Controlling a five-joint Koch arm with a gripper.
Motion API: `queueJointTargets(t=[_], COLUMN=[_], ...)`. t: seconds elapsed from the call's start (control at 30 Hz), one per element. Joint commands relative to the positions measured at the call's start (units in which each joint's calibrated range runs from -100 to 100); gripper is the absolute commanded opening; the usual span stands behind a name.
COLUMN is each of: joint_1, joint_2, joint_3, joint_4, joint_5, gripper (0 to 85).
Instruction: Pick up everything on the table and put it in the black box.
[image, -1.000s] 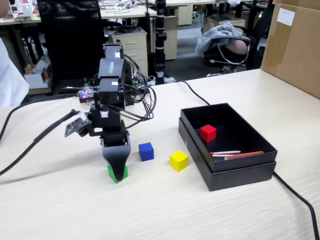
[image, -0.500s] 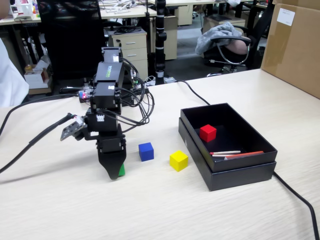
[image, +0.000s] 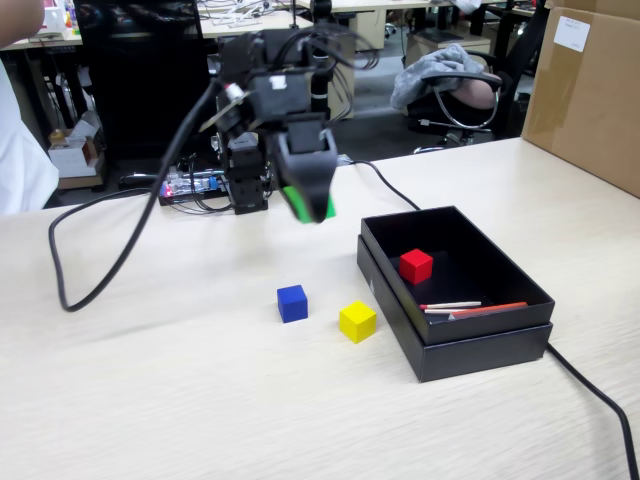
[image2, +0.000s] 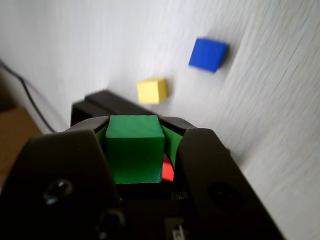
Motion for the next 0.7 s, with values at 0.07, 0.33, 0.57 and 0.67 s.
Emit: queueJointTargets(t=[0.07, 0.33, 0.57, 0.67], joint_1=[6.5, 10.6, 9.8, 9.3], joint_2=[-4.3, 15.6, 34.1, 36.5], joint_3=[2.2, 10.6, 17.7, 17.8], joint_4=[0.0, -0.1, -1.7, -1.7], joint_5=[2.8, 5.1, 5.9, 5.9], gripper=[12.8, 12.9, 12.9, 13.0])
